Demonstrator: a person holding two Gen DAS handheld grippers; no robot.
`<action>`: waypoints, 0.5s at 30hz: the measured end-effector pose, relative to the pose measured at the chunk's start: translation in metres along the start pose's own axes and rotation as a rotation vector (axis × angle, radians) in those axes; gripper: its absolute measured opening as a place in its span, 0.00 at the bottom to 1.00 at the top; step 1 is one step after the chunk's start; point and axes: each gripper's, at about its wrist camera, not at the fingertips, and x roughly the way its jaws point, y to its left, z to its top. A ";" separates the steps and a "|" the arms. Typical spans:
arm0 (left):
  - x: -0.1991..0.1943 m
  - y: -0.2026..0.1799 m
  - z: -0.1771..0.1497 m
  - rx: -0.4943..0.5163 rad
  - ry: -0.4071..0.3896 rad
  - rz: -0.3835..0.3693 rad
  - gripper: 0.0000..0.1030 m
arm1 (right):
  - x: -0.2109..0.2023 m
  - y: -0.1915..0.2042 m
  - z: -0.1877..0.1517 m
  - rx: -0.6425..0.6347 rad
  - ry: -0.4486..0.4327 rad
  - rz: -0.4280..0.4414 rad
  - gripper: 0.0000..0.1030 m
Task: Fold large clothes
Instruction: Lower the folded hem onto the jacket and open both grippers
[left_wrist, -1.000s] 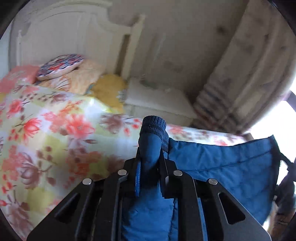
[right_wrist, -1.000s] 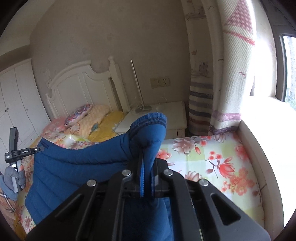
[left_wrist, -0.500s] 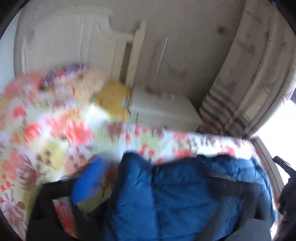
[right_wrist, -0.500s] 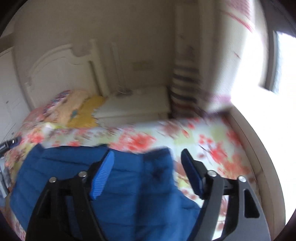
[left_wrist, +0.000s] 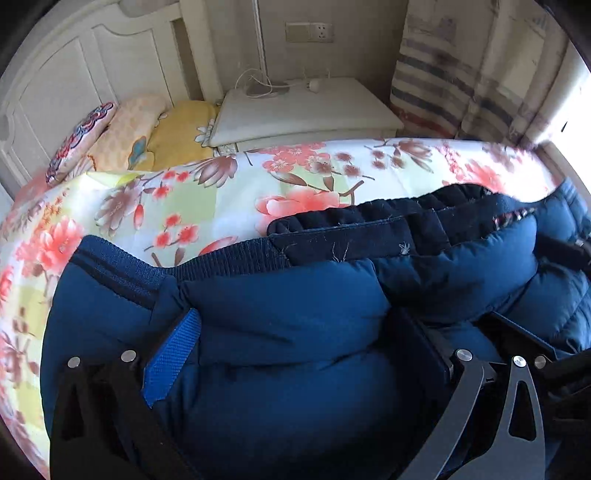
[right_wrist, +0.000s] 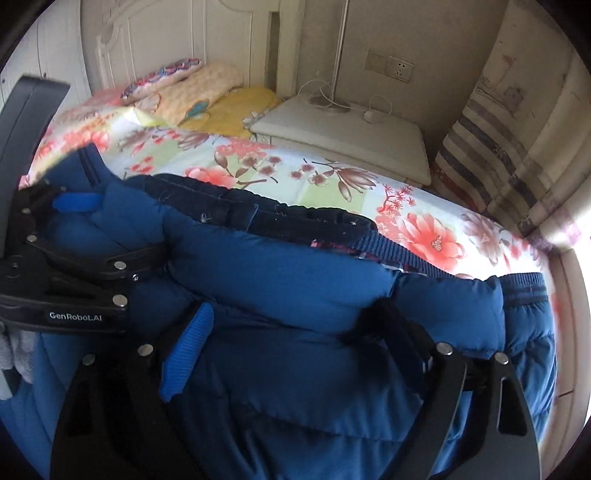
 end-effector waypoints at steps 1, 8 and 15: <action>-0.001 0.003 -0.003 -0.017 -0.019 -0.017 0.96 | 0.001 -0.001 -0.001 0.010 -0.010 0.010 0.87; -0.003 0.007 -0.007 -0.031 -0.073 -0.025 0.96 | 0.003 0.003 -0.009 0.020 -0.064 -0.007 0.87; -0.021 0.020 -0.015 -0.051 -0.074 -0.098 0.96 | -0.006 0.000 -0.013 0.018 -0.035 0.042 0.87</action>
